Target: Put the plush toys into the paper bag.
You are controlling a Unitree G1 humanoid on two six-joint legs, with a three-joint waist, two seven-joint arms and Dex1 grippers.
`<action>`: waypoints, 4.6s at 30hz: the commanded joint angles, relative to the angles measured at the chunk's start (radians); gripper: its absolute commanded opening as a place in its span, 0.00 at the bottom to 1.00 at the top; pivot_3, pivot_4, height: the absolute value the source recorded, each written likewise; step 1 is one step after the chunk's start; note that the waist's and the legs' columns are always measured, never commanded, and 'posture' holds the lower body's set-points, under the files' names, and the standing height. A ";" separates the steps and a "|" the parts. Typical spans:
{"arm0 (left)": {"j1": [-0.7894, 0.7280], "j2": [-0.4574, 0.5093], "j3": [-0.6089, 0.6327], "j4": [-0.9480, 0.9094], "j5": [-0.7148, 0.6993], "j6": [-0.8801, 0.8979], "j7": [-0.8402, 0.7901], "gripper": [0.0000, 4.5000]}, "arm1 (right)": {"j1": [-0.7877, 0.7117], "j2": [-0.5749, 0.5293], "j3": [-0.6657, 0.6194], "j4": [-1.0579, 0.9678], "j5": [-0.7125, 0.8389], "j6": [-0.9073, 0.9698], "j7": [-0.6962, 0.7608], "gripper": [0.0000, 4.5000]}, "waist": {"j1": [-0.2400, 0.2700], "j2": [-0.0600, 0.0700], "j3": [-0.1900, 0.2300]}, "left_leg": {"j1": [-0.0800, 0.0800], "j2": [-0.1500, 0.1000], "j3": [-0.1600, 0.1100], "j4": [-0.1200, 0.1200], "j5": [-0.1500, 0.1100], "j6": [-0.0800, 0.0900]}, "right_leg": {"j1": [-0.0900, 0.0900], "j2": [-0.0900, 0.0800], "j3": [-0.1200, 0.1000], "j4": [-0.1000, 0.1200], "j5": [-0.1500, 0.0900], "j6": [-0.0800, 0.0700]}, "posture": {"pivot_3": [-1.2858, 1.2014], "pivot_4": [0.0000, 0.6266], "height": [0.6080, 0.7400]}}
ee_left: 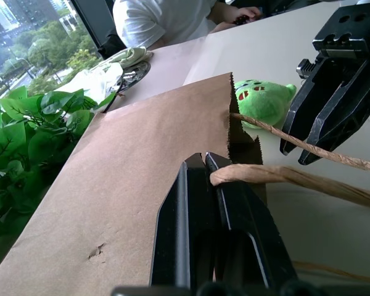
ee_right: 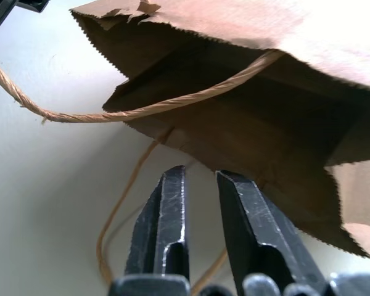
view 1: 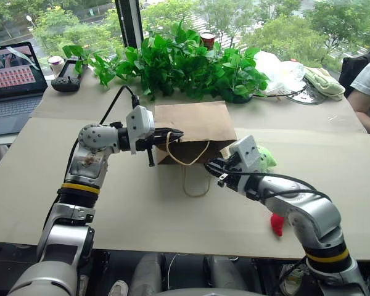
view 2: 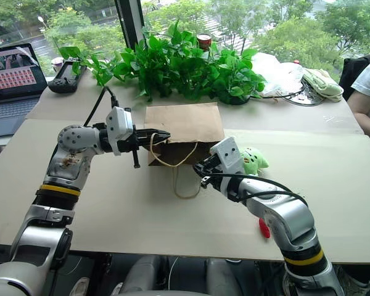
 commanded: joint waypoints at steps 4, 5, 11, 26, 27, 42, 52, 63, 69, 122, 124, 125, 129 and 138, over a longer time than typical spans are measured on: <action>-0.051 -0.001 0.033 -0.031 -0.030 0.031 0.022 0.00 | -0.041 0.123 -0.005 0.141 -0.148 -0.176 -0.066 0.00 | -0.001 0.000 0.000 | 0.000 0.000 0.000 0.000 0.000 0.000 | 0.000 0.000 0.000 0.000 0.000 0.000 | 0.52 0.24 1.00; -0.052 -0.001 0.032 -0.032 -0.029 0.031 0.022 0.00 | -0.045 0.143 -0.015 0.163 -0.161 -0.201 -0.074 0.00 | -0.001 0.000 0.000 | 0.000 0.000 0.000 0.000 0.000 0.000 | 0.000 0.000 0.000 0.000 0.000 0.000 | 0.52 0.24 1.00; -0.057 -0.004 0.035 -0.038 -0.033 0.045 0.028 0.00 | -0.068 0.221 -0.036 0.292 -0.226 -0.296 -0.089 0.00 | -0.003 0.000 0.000 | 0.000 0.000 0.000 -0.001 0.000 0.000 | 0.000 0.000 0.000 0.000 0.000 0.000 | 0.52 0.24 1.00; -0.106 -0.049 0.084 -0.104 -0.119 0.208 0.111 0.00 | -0.050 0.250 0.069 0.429 -0.417 -0.173 -0.108 0.00 | -0.005 0.001 -0.001 | 0.002 0.000 0.000 0.000 0.000 0.000 | 0.001 0.000 0.000 0.002 0.000 0.000 | 0.52 0.24 1.00; -0.108 -0.049 0.086 -0.105 -0.120 0.213 0.114 0.00 | -0.052 0.253 0.068 0.430 -0.422 -0.173 -0.104 0.00 | -0.005 0.001 -0.001 | 0.002 0.000 0.000 0.000 0.000 0.000 | 0.001 0.000 0.000 0.002 0.000 0.000 | 0.52 0.24 1.00; -0.090 -0.054 0.080 -0.125 -0.118 0.231 0.129 0.00 | -0.027 0.243 0.021 0.312 -0.422 -0.137 -0.036 0.00 | -0.001 0.001 -0.001 | 0.001 0.000 0.000 -0.001 0.000 0.000 | 0.000 0.000 0.000 0.001 0.000 0.000 | 0.52 0.24 1.00; -0.086 -0.064 0.074 -0.110 -0.113 0.220 0.123 0.00 | 0.008 0.268 -0.131 -0.011 -0.279 -0.015 -0.005 0.00 | -0.003 0.001 -0.001 | 0.001 0.000 0.000 -0.001 0.000 0.000 | 0.000 0.000 0.000 0.001 0.000 0.000 | 0.52 0.24 1.00; -0.085 -0.069 0.070 -0.086 -0.104 0.205 0.115 0.00 | 0.040 0.148 -0.392 -0.199 -0.094 0.146 0.047 0.00 | 0.000 0.001 -0.001 | 0.000 0.000 0.000 -0.001 0.000 0.000 | 0.000 0.000 0.000 -0.001 0.000 0.000 | 0.52 0.24 1.00; -0.090 -0.071 0.068 -0.074 -0.101 0.199 0.114 0.00 | 0.044 0.072 -0.465 -0.144 -0.125 0.180 -0.007 0.00 | -0.003 0.001 -0.001 | 0.001 0.000 0.000 -0.001 0.000 0.000 | 0.000 0.000 0.000 0.000 0.000 0.000 | 0.52 0.24 1.00; -0.133 -0.101 0.118 -0.036 -0.146 0.277 0.158 0.00 | 0.006 -0.302 -0.491 -0.288 -0.011 0.193 0.268 0.32 | -0.001 0.001 0.000 | 0.000 -0.001 0.000 -0.002 0.000 0.000 | 0.000 0.000 0.001 -0.002 0.000 0.000 | 0.52 0.24 1.00; -0.133 -0.102 0.117 -0.035 -0.144 0.277 0.157 0.00 | -0.005 -0.341 -0.488 -0.320 0.023 0.191 0.301 0.32 | -0.002 0.001 0.000 | 0.000 -0.001 -0.001 -0.002 0.000 0.000 | 0.000 0.000 0.001 -0.002 0.000 0.000 | 0.52 0.24 1.00; -0.131 -0.102 0.116 -0.036 -0.144 0.278 0.157 0.00 | -0.012 -0.360 -0.473 -0.334 0.027 0.183 0.312 0.32 | -0.002 0.001 0.000 | 0.000 0.000 -0.001 -0.002 0.000 0.000 | 0.000 0.000 0.001 -0.002 0.000 0.000 | 0.52 0.24 1.00; -0.127 -0.105 0.113 -0.040 -0.142 0.279 0.154 0.00 | -0.056 -0.407 -0.373 -0.363 0.019 0.159 0.322 0.32 | -0.003 0.001 0.000 | 0.000 0.000 -0.001 -0.002 0.000 0.000 | 0.000 0.000 0.001 -0.002 0.000 0.000 | 0.52 0.24 1.00; -0.126 -0.109 0.108 -0.043 -0.138 0.280 0.145 0.00 | -0.257 -0.473 0.033 -0.241 -0.233 0.091 0.277 0.32 | -0.002 0.001 0.000 | 0.000 -0.001 0.000 -0.001 0.000 0.000 | -0.001 0.000 0.001 -0.001 0.000 0.000 | 0.52 0.24 1.00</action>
